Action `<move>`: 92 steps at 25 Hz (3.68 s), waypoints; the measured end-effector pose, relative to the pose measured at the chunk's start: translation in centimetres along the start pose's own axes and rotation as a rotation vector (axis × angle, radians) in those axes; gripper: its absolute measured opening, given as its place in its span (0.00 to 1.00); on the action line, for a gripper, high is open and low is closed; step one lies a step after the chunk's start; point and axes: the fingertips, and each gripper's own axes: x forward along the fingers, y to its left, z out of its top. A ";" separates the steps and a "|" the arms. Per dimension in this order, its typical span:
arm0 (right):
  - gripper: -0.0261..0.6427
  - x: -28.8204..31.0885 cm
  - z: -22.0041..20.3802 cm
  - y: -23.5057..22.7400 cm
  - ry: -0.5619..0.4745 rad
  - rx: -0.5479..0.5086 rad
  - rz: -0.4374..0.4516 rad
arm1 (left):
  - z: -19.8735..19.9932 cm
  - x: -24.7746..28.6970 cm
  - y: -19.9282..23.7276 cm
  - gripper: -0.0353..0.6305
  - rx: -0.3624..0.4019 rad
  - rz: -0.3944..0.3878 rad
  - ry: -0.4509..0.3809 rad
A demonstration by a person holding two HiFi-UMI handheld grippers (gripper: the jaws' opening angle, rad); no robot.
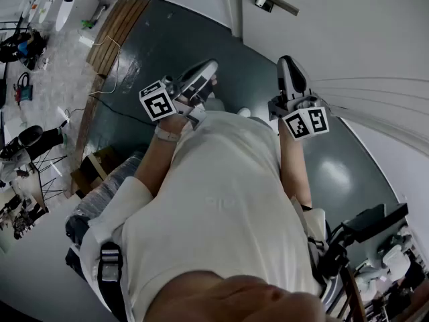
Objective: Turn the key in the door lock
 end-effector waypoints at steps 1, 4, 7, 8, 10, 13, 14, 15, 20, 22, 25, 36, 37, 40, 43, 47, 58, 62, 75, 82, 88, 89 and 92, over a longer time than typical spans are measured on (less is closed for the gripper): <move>0.08 0.0 0.0 0.0 -0.002 0.014 -0.001 | 0.1 -0.2 0.1 0.06 -0.007 0.004 -0.006; 0.08 0.2 0.1 -0.4 -0.007 0.053 -0.008 | 0.6 -0.4 0.5 0.06 -0.023 0.007 -0.018; 0.08 1.2 -0.3 -1.4 -0.011 0.091 -0.027 | 1.5 -0.1 1.8 0.06 -0.028 0.004 -0.014; 0.08 1.8 -0.6 -1.7 -0.013 0.105 -0.034 | 2.0 0.0 2.5 0.06 -0.033 0.002 -0.012; 0.08 3.1 -0.9 -2.0 -0.012 0.125 -0.049 | 3.1 0.0 3.6 0.06 -0.043 -0.006 -0.010; 0.08 5.3 -1.1 -2.4 -0.016 0.167 -0.074 | 5.5 0.0 5.4 0.06 -0.062 -0.015 -0.009; 0.08 6.4 -1.2 -2.6 -0.020 0.186 -0.085 | 6.6 0.0 6.3 0.06 -0.069 -0.018 -0.009; 0.08 7.6 -1.4 -2.8 -0.024 0.204 -0.098 | 7.9 -0.1 7.3 0.06 -0.076 -0.022 -0.008; 0.08 13.6 -3.5 -2.8 -0.044 0.293 -0.157 | 14.3 -1.4 12.3 0.06 -0.118 -0.049 -0.002; 0.08 16.7 -5.1 -4.1 -0.056 0.345 -0.181 | 16.7 -1.3 15.6 0.06 -0.132 -0.056 0.006; 0.08 22.6 -8.1 -6.6 -0.063 0.408 -0.226 | 21.0 -0.7 21.9 0.06 -0.177 -0.065 0.021; 0.08 24.2 -11.4 -10.4 -0.261 0.744 -0.313 | 23.6 -0.3 26.1 0.06 -0.225 -0.087 0.083; 0.08 24.2 -11.7 -10.7 -0.277 0.778 -0.314 | 23.6 -0.4 26.2 0.06 -0.227 -0.083 0.083; 0.10 24.2 -12.3 -11.6 -0.328 0.887 -0.307 | 23.3 -0.6 26.5 0.06 -0.237 -0.070 0.085; 0.12 24.7 -12.6 -12.6 -0.363 0.970 -0.293 | 22.9 -0.8 26.8 0.06 -0.287 -0.049 0.073; 0.15 25.2 -13.0 -13.2 -0.321 0.961 -0.299 | 23.0 -0.9 26.6 0.06 -0.299 -0.031 0.061; 0.15 26.1 -13.3 -13.6 0.375 -0.361 -0.531 | 23.1 -0.7 26.2 0.06 -0.274 0.003 0.037; 0.15 26.7 -13.8 -13.7 0.543 -0.719 -0.571 | 23.0 -1.5 26.3 0.06 -0.311 0.012 0.007; 0.16 28.1 -13.9 -15.4 0.736 -1.243 -0.691 | 23.1 -3.3 27.7 0.06 -0.417 0.019 -0.049; 0.16 27.0 -13.0 -17.0 0.722 -1.272 -0.765 | 22.9 -2.5 27.6 0.06 -0.409 0.021 -0.020; 0.16 26.9 -12.0 -17.5 0.715 -1.327 -0.815 | 22.9 -2.0 27.5 0.06 -0.402 0.017 0.009; 0.16 26.7 -11.7 -17.6 0.700 -1.319 -0.827 | 22.8 -1.8 27.4 0.06 -0.399 0.014 0.014; 0.14 26.5 -10.8 -17.8 0.636 -1.241 -0.857 | 22.6 -1.3 27.4 0.06 -0.398 0.006 0.031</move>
